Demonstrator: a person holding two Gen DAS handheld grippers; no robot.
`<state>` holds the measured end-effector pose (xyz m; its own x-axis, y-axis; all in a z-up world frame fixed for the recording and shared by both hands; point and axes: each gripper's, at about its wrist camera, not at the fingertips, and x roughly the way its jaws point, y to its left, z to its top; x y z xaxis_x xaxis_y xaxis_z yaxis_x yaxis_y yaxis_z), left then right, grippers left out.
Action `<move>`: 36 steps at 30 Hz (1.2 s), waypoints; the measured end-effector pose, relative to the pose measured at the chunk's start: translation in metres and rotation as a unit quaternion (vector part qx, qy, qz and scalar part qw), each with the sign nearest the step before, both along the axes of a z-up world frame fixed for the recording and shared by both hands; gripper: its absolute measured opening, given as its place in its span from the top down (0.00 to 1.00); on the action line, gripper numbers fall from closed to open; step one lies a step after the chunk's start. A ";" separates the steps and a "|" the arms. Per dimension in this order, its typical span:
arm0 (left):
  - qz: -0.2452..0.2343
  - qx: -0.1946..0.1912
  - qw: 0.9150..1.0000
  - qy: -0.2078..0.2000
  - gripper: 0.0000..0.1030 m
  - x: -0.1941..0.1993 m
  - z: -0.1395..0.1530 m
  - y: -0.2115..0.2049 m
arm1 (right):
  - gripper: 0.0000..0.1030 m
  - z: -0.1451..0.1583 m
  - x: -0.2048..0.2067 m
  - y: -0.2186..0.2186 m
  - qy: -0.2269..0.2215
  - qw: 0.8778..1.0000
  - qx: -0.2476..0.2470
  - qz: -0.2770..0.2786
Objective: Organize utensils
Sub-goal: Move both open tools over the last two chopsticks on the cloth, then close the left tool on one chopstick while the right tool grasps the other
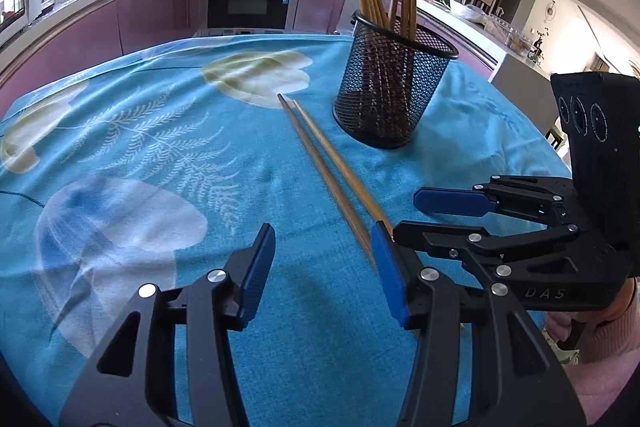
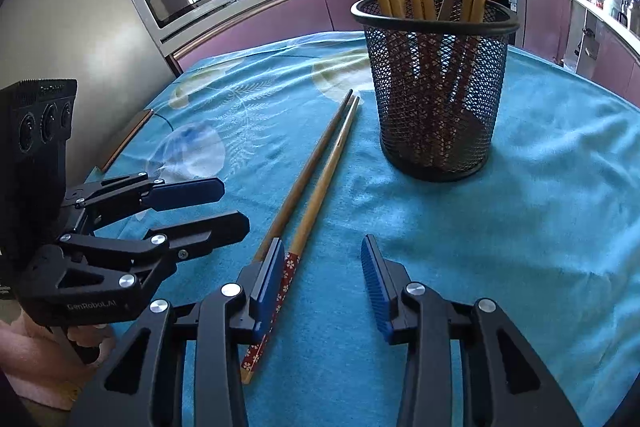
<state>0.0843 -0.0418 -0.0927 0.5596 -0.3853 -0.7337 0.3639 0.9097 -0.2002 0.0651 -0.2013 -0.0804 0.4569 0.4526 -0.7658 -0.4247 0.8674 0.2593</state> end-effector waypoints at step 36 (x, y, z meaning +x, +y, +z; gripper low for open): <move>0.026 -0.003 0.999 0.032 0.93 -0.018 -0.010 -0.004 | 0.75 0.000 0.015 0.014 -0.002 1.000 0.003 0.009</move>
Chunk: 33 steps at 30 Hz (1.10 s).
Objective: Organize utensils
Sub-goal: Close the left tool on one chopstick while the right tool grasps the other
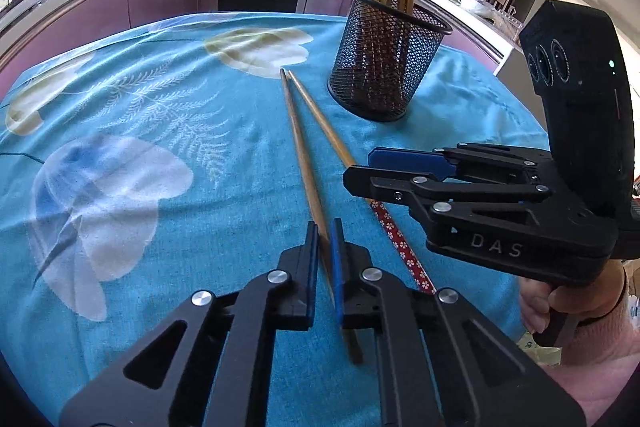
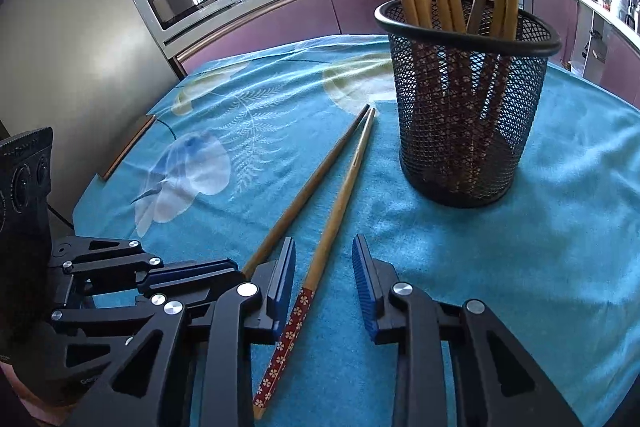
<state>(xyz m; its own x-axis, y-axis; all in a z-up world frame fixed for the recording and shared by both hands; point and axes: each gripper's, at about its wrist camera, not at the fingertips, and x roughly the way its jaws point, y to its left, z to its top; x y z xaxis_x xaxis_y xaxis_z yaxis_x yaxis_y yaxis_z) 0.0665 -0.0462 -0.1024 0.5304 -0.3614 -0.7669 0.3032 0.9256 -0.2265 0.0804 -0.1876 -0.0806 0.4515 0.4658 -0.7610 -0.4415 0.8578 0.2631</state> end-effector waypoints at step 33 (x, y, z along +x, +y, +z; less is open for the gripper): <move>-0.026 0.038 0.999 0.009 0.84 0.052 0.000 -0.012 | 0.87 0.000 0.011 -0.005 -0.010 0.999 -0.050 -0.003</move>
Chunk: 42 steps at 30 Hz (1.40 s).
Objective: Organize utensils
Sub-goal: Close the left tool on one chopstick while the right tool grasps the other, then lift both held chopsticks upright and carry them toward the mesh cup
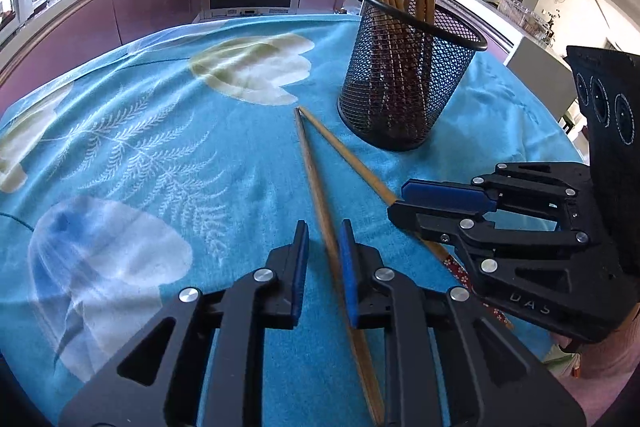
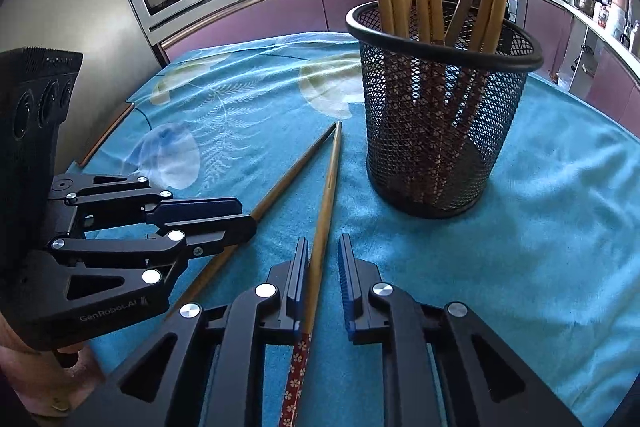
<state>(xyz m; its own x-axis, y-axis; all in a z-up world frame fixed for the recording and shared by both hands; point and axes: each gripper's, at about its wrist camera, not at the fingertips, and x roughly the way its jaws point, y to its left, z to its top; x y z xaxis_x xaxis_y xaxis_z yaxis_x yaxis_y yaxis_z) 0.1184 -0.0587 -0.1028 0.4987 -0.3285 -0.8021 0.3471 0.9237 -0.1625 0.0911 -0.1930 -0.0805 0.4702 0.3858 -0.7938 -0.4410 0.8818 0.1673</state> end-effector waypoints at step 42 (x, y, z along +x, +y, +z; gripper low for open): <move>0.022 0.011 1.000 -0.011 0.92 -0.002 0.000 -0.002 | 0.94 0.009 -0.006 -0.010 -0.006 1.000 0.029 0.000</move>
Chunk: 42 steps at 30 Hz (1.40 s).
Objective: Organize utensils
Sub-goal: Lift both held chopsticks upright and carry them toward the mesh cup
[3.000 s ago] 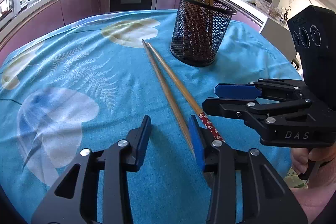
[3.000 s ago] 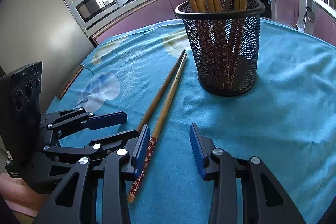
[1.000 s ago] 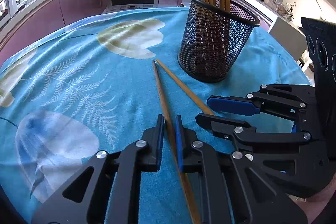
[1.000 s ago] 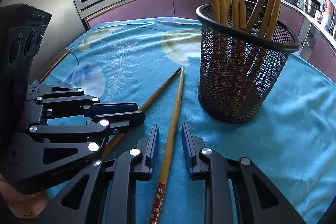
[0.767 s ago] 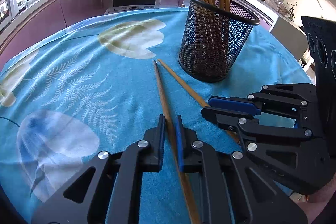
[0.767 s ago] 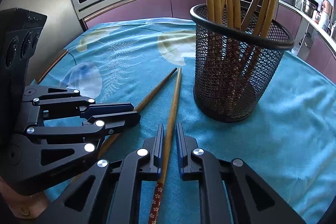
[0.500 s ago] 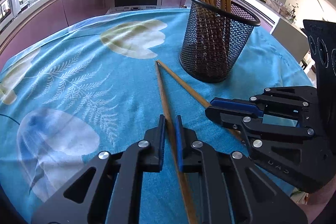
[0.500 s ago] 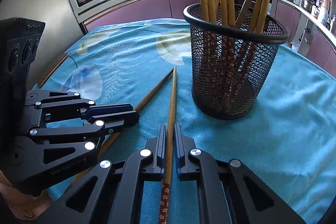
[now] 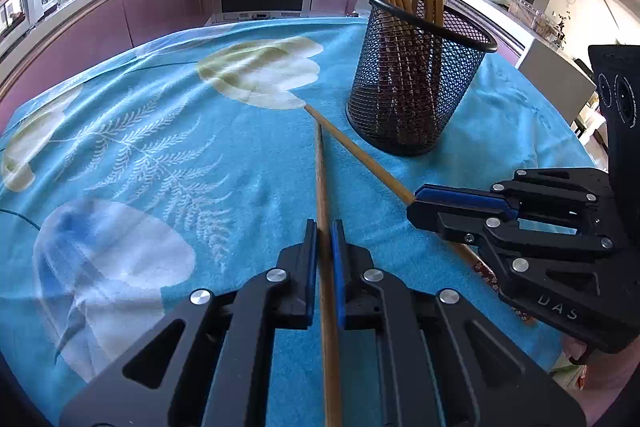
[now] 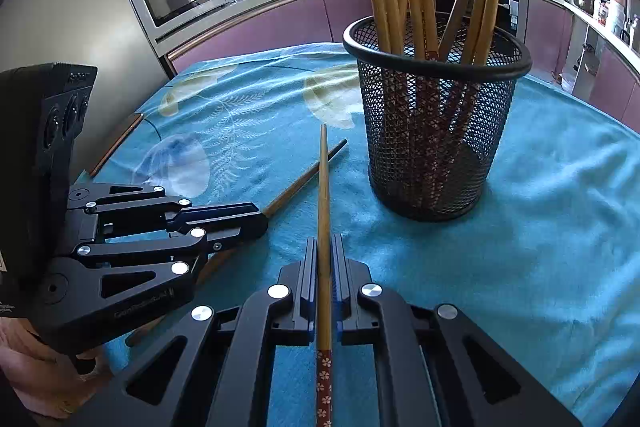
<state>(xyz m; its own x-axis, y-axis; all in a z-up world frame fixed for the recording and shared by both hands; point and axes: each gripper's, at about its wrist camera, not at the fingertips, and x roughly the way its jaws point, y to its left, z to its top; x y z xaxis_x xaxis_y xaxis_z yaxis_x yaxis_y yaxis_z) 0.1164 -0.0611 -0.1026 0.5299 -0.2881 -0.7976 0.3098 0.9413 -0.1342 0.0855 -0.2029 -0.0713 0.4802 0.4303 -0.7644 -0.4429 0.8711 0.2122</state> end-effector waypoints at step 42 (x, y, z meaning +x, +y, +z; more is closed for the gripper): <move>-0.002 -0.079 0.995 -0.064 0.93 -0.034 0.063 0.022 | 0.94 0.042 -0.026 -0.021 -0.055 0.996 0.073 -0.001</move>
